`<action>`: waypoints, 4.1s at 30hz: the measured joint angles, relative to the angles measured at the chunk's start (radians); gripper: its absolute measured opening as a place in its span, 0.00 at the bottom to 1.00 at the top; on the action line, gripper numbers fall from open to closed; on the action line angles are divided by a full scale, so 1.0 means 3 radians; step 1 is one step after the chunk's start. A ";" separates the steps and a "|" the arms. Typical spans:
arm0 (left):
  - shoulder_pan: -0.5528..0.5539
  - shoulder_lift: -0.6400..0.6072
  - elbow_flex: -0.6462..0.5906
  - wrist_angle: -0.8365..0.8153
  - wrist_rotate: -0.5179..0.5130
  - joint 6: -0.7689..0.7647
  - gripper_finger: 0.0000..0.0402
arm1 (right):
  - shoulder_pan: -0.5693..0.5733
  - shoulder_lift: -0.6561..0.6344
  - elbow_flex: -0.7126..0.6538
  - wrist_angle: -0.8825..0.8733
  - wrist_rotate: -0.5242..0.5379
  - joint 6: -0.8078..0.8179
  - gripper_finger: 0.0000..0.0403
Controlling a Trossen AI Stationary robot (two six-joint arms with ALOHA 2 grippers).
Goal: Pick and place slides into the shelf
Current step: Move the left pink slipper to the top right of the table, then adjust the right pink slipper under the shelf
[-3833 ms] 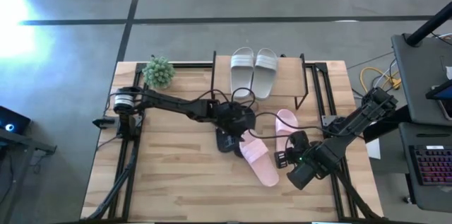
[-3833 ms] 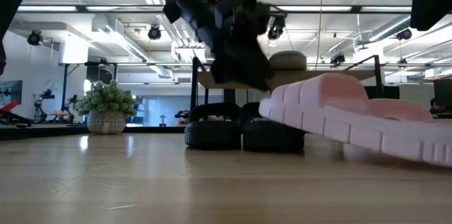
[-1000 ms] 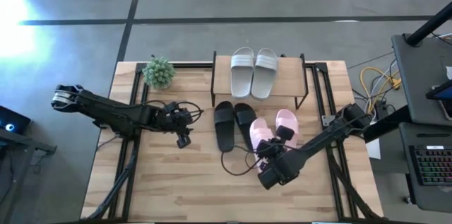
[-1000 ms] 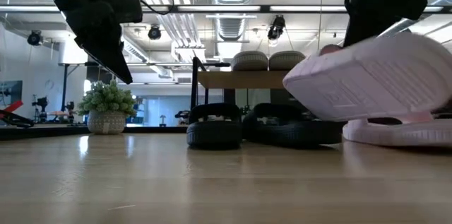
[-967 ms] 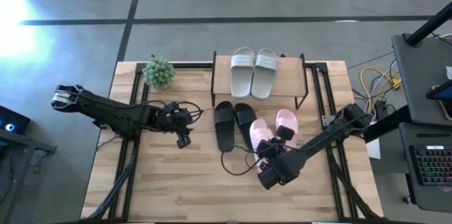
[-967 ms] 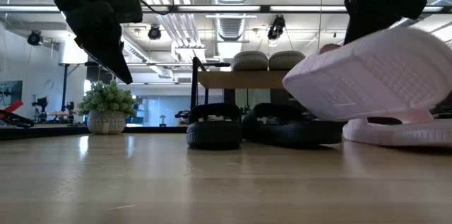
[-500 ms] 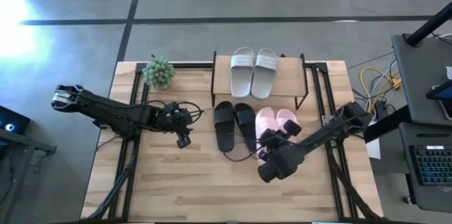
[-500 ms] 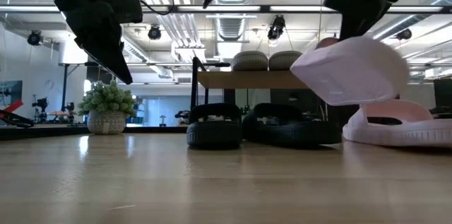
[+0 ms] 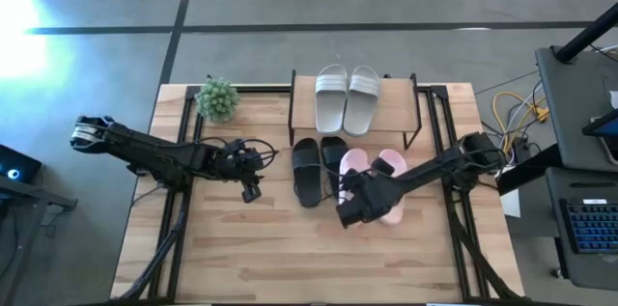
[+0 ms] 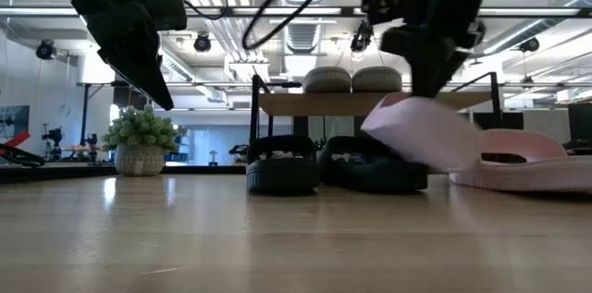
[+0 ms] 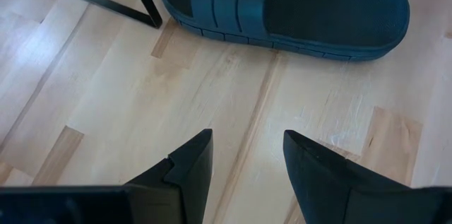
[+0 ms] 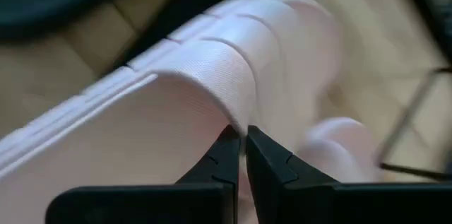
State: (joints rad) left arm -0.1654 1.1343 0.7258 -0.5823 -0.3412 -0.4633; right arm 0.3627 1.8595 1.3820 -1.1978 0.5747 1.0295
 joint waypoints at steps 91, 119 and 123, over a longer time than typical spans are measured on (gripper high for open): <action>0.0097 0.0027 -0.0016 0.0282 0.0425 -0.0358 0.40 | 0.0083 -0.1022 -0.0696 -0.0415 -0.1528 0.1856 0.03; 0.0097 0.0027 -0.0301 0.0378 0.0681 -0.0499 0.40 | 0.1099 -0.1201 -0.2034 0.1825 -0.1817 0.3661 0.03; 0.0097 0.0027 -0.0303 0.0447 0.0678 -0.0500 0.40 | 0.1039 -0.1094 -0.2034 0.1830 -0.1670 0.3610 0.03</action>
State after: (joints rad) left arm -0.1364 1.1423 0.6348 -0.4483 -0.1378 -0.6132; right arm 0.6745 1.5313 0.7719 -0.6487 0.0735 2.1123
